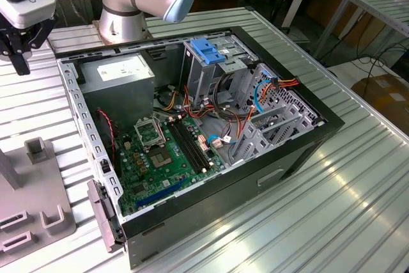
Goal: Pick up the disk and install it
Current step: 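Reach for the disk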
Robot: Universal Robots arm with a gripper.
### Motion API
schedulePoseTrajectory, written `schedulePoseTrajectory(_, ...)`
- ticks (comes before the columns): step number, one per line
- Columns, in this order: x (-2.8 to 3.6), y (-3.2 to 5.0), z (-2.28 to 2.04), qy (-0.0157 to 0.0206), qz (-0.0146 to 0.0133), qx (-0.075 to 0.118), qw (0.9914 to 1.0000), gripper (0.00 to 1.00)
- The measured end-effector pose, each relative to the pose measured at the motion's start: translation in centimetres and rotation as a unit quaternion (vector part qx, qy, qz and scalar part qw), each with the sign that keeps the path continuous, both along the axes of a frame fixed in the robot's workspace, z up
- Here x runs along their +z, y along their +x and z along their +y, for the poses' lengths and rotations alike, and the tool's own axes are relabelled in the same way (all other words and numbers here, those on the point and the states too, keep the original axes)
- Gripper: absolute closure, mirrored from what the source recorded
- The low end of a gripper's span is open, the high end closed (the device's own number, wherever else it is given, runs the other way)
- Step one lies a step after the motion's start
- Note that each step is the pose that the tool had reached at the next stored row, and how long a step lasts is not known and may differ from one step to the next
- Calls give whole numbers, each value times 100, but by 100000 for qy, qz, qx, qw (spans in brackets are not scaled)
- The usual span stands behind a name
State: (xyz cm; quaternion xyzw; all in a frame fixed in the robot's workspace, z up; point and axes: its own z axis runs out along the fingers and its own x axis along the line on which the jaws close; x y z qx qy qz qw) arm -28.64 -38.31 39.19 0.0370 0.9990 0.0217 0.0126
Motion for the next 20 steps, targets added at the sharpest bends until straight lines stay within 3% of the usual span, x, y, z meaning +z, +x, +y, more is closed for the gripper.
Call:
schedulePoseTrajectory(11,-1,-232,12,0,2,2,100000,90)
schedulePoseTrajectory(20,-2,-508,38,-1,2,-2,100000,90)
